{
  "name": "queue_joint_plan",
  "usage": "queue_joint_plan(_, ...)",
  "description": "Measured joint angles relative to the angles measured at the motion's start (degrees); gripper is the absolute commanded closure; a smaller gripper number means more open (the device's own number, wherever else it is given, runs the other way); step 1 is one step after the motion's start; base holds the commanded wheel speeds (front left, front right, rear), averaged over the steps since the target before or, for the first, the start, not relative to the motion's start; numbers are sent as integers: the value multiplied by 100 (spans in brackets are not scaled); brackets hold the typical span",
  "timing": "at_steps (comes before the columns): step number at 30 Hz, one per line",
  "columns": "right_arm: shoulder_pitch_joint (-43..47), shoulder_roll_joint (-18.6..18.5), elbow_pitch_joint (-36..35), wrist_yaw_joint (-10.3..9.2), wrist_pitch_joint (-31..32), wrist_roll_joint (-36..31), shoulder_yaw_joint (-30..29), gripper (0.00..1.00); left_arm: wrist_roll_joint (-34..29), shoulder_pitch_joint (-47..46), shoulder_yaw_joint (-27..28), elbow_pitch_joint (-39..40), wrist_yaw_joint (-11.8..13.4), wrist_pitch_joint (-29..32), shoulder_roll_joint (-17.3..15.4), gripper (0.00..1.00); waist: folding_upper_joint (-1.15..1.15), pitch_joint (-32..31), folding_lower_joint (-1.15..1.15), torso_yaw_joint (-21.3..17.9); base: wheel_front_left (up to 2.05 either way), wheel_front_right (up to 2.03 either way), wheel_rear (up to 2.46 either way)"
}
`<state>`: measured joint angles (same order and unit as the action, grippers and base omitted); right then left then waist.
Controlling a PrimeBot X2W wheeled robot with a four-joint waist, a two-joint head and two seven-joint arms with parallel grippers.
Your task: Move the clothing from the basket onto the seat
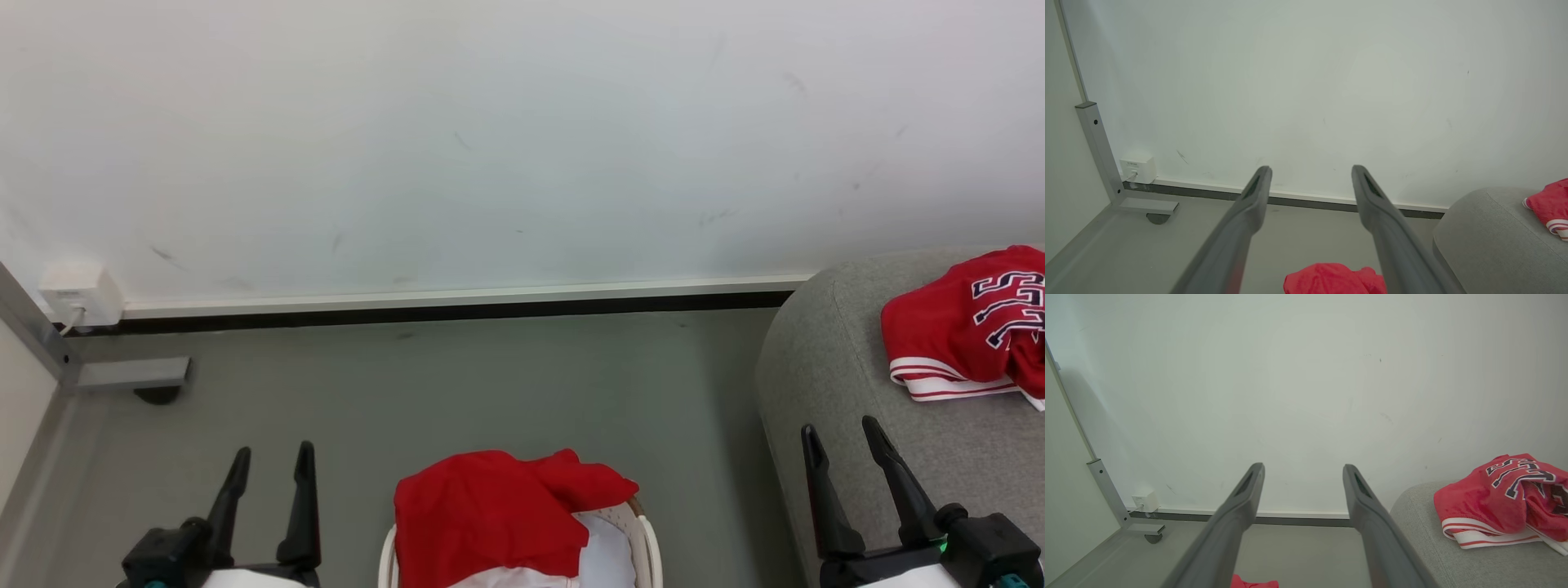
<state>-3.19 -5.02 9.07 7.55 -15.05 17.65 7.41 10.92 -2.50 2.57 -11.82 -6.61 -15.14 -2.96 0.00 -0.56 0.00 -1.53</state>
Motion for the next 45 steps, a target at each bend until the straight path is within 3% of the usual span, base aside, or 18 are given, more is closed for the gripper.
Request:
queue_joint_plan(17, -35, 22, 25, 0, 0, 10, -25, 0, -16, -95, -24, -48, -44, 0, 12, 0, 0, 82, 0, -98, 0, 0, 0)
queue_joint_plan(28, -146, 19, 41, 0, -1, 20, -148, 0, -37, -239, -200, -259, -54, 0, 14, 0, 0, 299, 0, -385, 0, 0, 0)
queue_joint_plan(34, -272, 27, -9, 0, -1, 18, -250, 0, -167, -503, -461, -726, -77, 0, -35, 0, 0, 541, 0, -644, 0, 0, 0)
queue_joint_plan(45, -644, 77, -356, 0, -9, -35, -549, 0, -203, -1521, -1294, -2296, -92, 12, -547, 0, 0, 1251, 1, -1253, 0, 0, 0)
